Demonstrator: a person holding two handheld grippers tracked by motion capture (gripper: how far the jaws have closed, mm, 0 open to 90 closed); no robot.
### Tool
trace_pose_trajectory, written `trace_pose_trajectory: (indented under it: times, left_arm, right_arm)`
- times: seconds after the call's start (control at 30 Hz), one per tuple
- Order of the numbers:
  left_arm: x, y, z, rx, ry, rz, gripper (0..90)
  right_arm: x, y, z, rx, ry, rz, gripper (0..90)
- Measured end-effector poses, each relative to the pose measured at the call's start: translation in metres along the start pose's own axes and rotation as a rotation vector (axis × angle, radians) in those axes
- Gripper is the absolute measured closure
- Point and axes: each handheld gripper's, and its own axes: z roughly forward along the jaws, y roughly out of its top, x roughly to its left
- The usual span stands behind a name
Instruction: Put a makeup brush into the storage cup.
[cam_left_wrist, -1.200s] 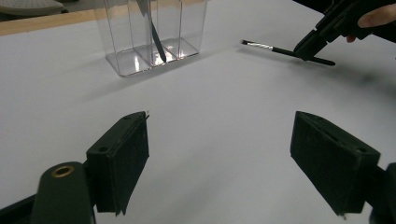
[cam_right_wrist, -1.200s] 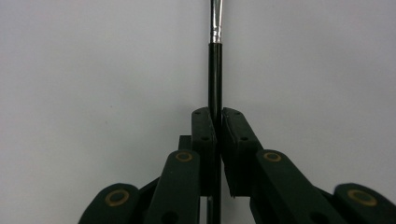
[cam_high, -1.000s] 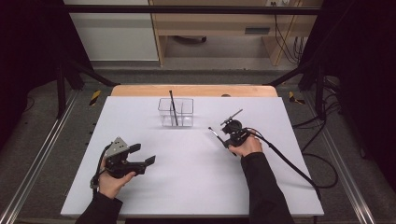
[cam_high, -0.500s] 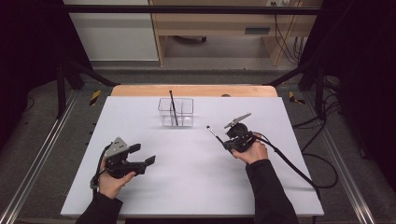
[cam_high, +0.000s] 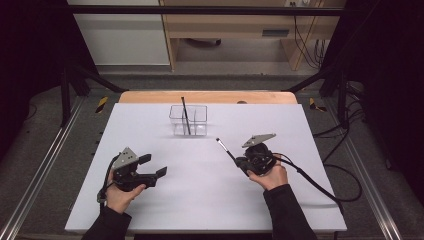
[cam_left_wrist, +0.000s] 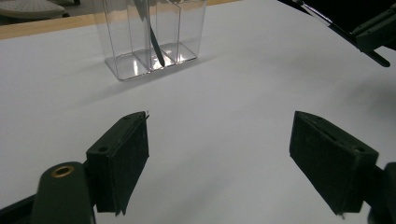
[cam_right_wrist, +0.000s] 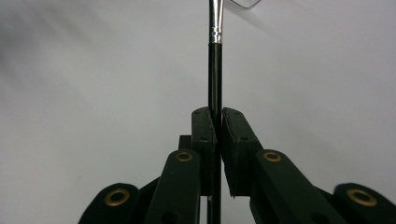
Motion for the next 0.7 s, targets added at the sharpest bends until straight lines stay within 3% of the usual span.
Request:
trace_pose_trajectory:
  times: [0.37,0.7]
  left_arm:
    - [-0.004,0.001,0.001,-0.008,-0.015,-0.003,18.7]
    - [-0.008,0.003,0.001,-0.021,-0.04,-0.018,18.8]
  right_arm:
    - [0.015,-0.02,0.0,-0.09,0.033,0.021,84.5]
    - [0.022,-0.026,-0.004,-0.173,0.038,0.03,84.5]
